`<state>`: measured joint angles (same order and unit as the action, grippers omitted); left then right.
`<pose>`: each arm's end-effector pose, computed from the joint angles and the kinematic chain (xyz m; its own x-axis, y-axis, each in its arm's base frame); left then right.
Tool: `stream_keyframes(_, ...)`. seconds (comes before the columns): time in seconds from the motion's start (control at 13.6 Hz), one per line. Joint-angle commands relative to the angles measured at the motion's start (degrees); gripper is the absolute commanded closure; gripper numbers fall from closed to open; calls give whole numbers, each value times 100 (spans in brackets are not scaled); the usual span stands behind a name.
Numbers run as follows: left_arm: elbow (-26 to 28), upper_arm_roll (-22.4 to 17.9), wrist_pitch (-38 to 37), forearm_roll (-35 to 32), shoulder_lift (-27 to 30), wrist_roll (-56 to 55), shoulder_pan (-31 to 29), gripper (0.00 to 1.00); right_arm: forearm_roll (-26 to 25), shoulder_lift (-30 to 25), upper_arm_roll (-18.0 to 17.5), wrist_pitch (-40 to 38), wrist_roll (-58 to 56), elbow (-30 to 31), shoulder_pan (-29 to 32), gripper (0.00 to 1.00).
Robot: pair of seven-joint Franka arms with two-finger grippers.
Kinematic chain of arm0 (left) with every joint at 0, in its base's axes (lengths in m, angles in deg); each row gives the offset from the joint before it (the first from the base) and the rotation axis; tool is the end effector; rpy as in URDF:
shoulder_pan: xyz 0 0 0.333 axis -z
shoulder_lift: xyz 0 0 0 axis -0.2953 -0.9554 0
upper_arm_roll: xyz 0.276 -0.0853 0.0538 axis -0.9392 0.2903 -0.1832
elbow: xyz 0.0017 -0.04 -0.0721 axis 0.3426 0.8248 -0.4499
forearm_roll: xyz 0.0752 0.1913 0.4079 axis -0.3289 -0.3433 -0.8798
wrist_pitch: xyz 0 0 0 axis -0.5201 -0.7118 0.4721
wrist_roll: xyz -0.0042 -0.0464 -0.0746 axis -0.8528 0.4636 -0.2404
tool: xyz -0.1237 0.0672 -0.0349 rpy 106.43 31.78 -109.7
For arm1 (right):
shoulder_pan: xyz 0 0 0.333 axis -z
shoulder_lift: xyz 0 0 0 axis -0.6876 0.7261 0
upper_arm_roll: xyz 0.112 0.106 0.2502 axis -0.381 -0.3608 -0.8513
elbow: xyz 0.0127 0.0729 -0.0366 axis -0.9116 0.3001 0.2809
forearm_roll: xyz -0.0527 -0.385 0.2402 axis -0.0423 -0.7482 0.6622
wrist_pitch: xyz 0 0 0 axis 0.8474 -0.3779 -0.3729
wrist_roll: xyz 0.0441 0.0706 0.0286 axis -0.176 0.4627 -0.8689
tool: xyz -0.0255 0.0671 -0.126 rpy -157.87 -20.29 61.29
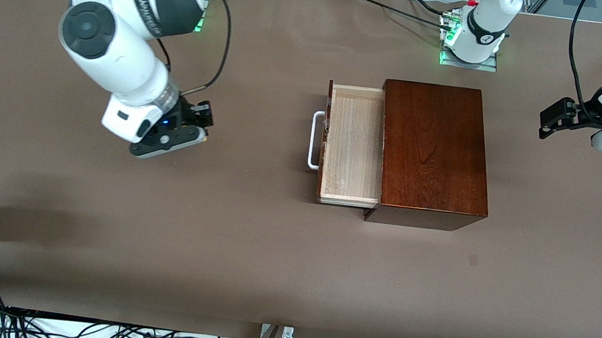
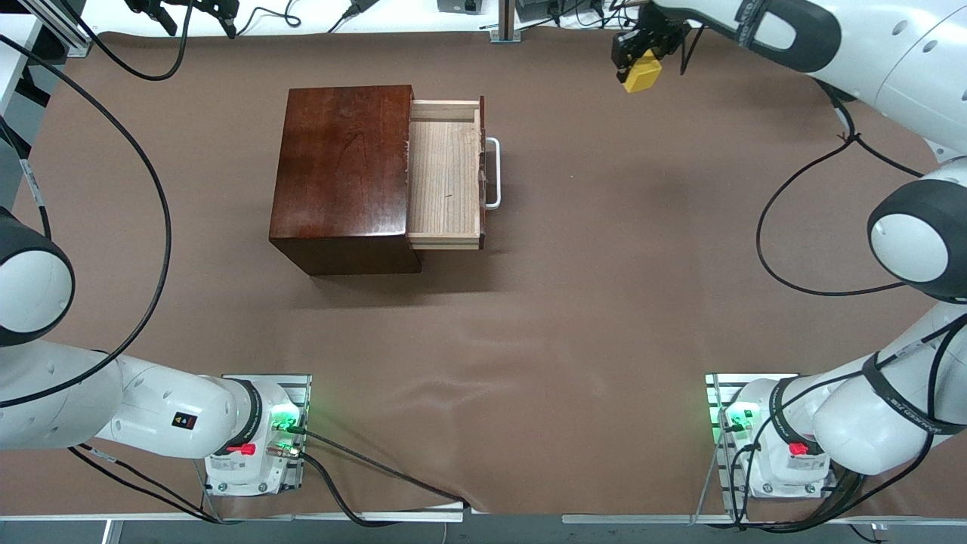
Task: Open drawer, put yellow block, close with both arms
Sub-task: 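Lift the yellow cube and carry it over the open drawer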
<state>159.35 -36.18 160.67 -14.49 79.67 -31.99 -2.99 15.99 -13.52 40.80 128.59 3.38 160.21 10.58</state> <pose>0.6159 -0.0503 0.5567 0.9997 -0.0227 -0.0104 -0.0231 -0.9989 -0.0410 0.6396 0.3183 0.4122 0.9222 0.3867 0.0058 0.3856 -0.9180 -0.0924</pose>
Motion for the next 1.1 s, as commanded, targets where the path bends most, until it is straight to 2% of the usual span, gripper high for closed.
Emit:
stream_keyframes(0.0,-215,-11,-82,-38,-76,123,-21,0,299,330,-87,-227,111,-617,-124,99)
stream_keyframes(0.44,-215,-11,-82,-38,-76,123,-21,0,274,718,-940,-201,15,-1233,-238,99)
stream_keyframes(0.66,-215,-11,-82,-38,-76,123,-21,0,90,954,-949,-174,-186,-1609,-659,99)
stream_keyframes(1.03,-215,-11,-82,-38,-76,123,-21,0,-25,1850,-941,114,-881,-2603,-1205,99)
